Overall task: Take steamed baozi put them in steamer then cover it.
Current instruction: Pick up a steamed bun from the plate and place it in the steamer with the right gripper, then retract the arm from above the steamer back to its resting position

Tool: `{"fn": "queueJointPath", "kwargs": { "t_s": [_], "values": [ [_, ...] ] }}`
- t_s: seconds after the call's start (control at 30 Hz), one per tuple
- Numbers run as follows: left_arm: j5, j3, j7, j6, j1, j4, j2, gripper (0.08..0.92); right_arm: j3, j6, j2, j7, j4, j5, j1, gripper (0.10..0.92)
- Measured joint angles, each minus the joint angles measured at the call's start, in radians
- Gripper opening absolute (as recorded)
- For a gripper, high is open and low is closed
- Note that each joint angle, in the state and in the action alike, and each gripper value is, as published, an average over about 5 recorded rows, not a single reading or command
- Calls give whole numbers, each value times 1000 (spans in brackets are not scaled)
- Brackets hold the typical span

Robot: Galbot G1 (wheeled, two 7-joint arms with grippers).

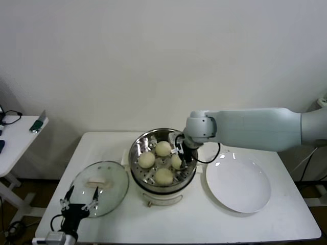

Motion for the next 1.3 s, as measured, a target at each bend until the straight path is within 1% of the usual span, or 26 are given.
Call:
{"fn": "queueJointPath", "kwargs": {
  "t_s": [0.07, 0.17, 0.43, 0.53, 0.63, 0.83, 0.97, 1.13, 1.3],
  "values": [
    [-1, -2, -1, 1, 0, -1, 1, 823, 10, 11, -6, -7, -2, 14, 7, 763],
    [-4, -3, -1, 2, 0, -5, 2, 823, 23, 33, -22, -24, -8, 46, 32, 811],
    [-24, -1, -1, 7, -2, -18, 6, 823, 70, 92, -130, -62, -11, 114, 98, 823],
    [-33, -1, -4, 8, -6, -20, 10, 823, 121, 110, -201, -36, -14, 132, 78, 823],
    [-36, -3, -5, 3, -12, -16, 17, 823, 218, 140, -285, 37, -14, 146, 9, 823],
    [-27, -1, -13, -21, -24, -3, 37, 823, 545, 227, -444, 244, 0, 147, -277, 823],
    [-6, -3, -31, -51, -37, 9, 52, 823, 808, 279, -506, 356, 16, 131, -537, 823],
    [43, -6, -50, -89, -54, 30, 71, 823, 1144, 342, -521, 454, 49, 100, -872, 823],
    [107, -4, -70, -133, -64, 61, 86, 823, 1478, 428, -468, 507, 79, 51, -1204, 823]
  ]
}}
